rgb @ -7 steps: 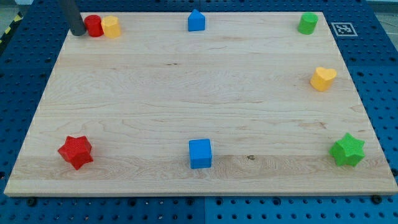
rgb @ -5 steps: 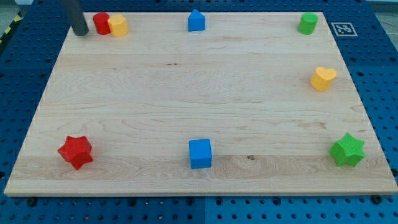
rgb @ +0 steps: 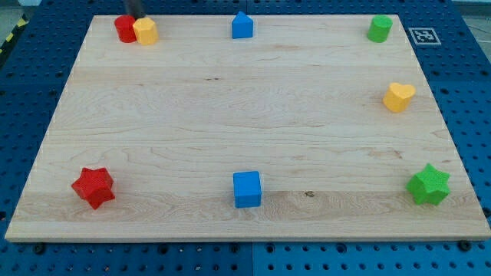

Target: Separate the yellow hexagon from red circle

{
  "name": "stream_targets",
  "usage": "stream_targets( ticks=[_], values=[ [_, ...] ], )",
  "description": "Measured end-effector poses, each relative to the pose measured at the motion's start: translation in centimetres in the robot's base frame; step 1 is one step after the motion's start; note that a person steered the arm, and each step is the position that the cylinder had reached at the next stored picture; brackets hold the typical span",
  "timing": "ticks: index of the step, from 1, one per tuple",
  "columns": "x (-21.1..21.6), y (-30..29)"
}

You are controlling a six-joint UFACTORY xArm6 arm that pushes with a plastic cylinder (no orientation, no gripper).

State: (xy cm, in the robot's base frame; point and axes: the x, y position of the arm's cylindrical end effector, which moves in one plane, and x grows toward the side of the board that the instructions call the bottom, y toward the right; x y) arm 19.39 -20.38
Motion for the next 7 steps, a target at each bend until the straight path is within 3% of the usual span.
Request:
stream_targets(
  ticks=[3, 5, 7],
  values=[
    [6.3, 3.3],
    [13.8, 3.9],
    [13.4, 5.3]
  ],
)
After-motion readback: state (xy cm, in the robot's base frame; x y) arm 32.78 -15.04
